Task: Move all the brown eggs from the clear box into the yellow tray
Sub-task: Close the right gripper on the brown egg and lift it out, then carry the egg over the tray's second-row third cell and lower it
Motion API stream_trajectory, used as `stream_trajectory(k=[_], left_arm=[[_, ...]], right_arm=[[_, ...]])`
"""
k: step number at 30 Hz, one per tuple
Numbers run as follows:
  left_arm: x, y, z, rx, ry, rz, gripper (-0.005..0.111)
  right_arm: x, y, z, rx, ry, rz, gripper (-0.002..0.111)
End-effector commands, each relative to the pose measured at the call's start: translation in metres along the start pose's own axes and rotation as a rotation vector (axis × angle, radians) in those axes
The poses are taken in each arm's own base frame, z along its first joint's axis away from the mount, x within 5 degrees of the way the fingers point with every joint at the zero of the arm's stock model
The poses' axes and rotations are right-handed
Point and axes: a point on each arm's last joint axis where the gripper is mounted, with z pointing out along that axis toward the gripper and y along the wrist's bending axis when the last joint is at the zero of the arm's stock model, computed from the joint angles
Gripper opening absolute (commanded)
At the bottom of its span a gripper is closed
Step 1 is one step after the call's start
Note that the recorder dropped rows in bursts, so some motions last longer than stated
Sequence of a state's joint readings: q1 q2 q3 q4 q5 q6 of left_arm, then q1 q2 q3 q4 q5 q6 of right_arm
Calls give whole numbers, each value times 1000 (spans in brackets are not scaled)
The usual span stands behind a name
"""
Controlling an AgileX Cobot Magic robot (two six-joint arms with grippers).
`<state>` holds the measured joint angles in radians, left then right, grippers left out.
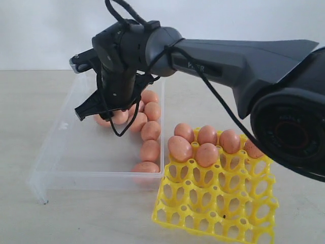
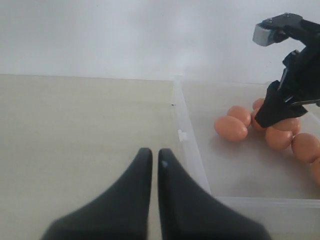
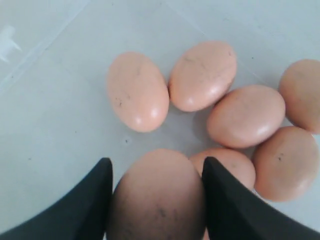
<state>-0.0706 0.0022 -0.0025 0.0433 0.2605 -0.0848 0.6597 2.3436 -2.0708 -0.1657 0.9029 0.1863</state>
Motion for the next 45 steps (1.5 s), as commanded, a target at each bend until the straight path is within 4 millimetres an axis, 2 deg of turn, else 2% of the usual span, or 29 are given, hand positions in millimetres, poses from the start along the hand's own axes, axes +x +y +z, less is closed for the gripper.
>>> stream_trajectory(k=[1, 5, 10, 17, 20, 25, 28, 31, 34, 36, 42, 45], left_arm=[[0, 0, 0, -2, -6, -1, 4], [0, 0, 0, -2, -6, -1, 4], [0, 0, 0, -2, -6, -1, 4], [0, 0, 0, -2, -6, -1, 4], [0, 0, 0, -2, -6, -1, 4], [0, 0, 0, -2, -6, -1, 4], [0, 0, 0, -2, -6, -1, 4], [0, 0, 0, -2, -6, -1, 4], [0, 0, 0, -2, -6, -1, 4], [0, 0, 0, -2, -6, -1, 4], [0, 0, 0, -2, -7, -1, 4], [0, 0, 0, -2, -7, -1, 4]], right_arm=[[-2, -3, -28, -6, 32, -26, 0], [-6, 2, -48, -93, 1, -40, 0], [-19, 14, -87, -273, -124, -65, 0], [-33, 20, -172, -436, -381, -215, 0], [-33, 19, -209, -454, -469, -291, 0], [-29, 11, -266, -444, -590, -304, 0], [-25, 7, -293, -446, -685, -273, 0], [-15, 2, -311, -446, -782, -204, 0], [2, -7, -322, -401, -875, -140, 0], [17, -13, -320, -354, -921, -102, 0], [87, -29, -286, -185, -961, -51, 0], [125, -43, -275, -73, -1043, 16, 0]])
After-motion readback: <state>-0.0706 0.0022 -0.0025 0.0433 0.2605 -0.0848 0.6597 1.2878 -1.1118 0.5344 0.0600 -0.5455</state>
